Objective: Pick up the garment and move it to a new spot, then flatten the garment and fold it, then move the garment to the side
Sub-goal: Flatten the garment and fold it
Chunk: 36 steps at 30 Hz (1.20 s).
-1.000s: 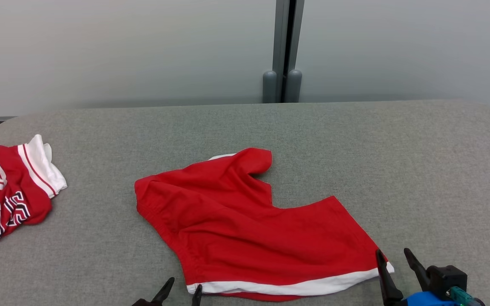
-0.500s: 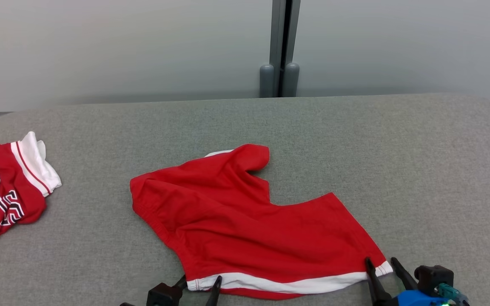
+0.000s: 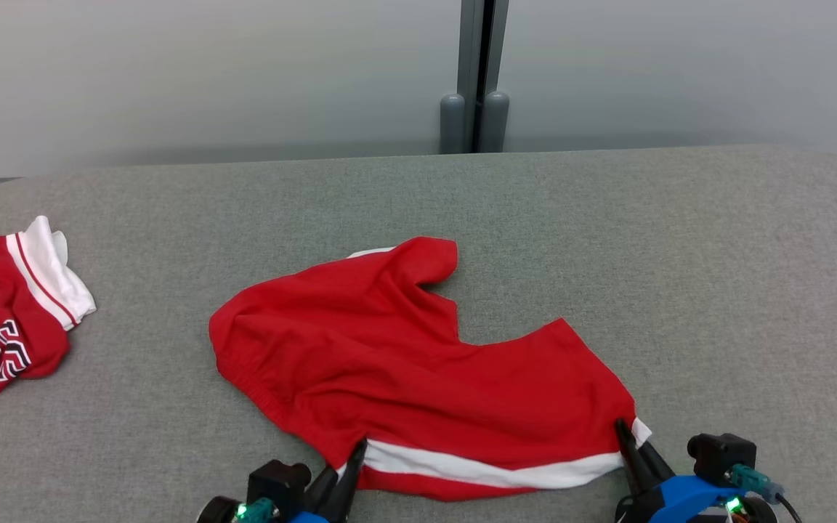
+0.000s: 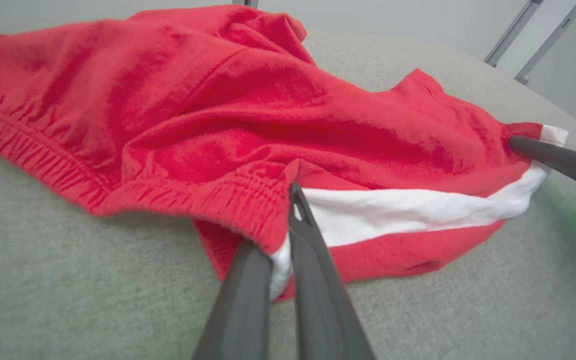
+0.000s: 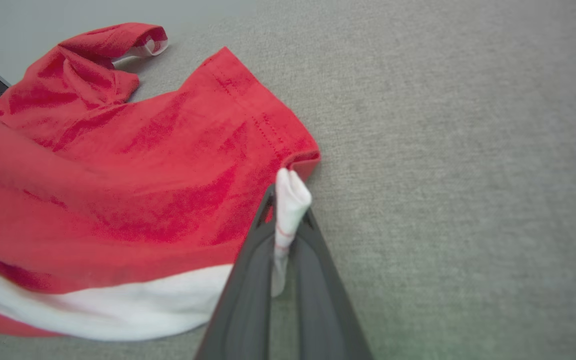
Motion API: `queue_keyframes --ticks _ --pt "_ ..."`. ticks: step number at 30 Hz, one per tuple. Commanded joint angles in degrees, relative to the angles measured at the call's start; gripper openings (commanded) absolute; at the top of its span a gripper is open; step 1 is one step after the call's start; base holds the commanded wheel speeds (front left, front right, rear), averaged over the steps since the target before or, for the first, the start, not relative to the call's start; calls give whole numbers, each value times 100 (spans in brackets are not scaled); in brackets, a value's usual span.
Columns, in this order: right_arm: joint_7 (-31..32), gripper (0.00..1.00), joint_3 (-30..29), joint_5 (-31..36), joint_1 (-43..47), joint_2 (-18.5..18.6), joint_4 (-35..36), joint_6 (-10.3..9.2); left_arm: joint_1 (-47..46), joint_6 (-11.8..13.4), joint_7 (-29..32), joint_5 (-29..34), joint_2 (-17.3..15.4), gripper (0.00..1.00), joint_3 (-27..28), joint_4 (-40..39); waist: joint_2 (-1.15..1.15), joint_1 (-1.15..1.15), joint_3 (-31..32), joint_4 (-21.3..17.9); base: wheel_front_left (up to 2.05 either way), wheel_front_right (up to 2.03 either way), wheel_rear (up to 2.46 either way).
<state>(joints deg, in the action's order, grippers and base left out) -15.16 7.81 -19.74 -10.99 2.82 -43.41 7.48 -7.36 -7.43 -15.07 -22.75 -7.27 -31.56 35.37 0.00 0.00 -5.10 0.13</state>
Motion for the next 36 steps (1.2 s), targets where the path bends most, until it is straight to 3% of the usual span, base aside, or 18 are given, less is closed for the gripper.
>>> queue_keyframes --ticks 1,9,15,21,27,31,36 --pt "0 0 -4 -13 -11 17 126 3 -131 -7 -16 -16 -28 0 98 -99 0 0 -9 4 0 0 0" --pt "0 0 209 -152 -400 16 1225 3 -592 -8 -15 3 -141 0 610 -941 0 0 -192 34 0 0 0" --pt "-1 0 213 -597 -1623 17 1530 3 -1794 -8 -15 -118 -471 0 581 -1121 0 0 -557 -6 0 0 0" --pt "0 0 153 -1508 -3725 19 730 3 -3784 -6 -3 -614 -975 0 201 -842 0 0 -1231 -45 0 0 0" --pt "-1 0 -279 -2073 -5986 18 -205 3 -5948 -6 22 -1046 -1227 0 -318 -376 0 0 -1846 -66 0 0 0" --pt "0 0 -667 -1922 -7110 21 -380 3 -7131 -6 -2 -1280 -1171 0 -593 -99 0 0 -2081 -92 0 0 0" --pt "1 0 -811 -1619 -7779 13 -437 3 -7899 -6 -14 -1502 -1049 0 -688 -88 0 0 -2245 -137 0 0 0"
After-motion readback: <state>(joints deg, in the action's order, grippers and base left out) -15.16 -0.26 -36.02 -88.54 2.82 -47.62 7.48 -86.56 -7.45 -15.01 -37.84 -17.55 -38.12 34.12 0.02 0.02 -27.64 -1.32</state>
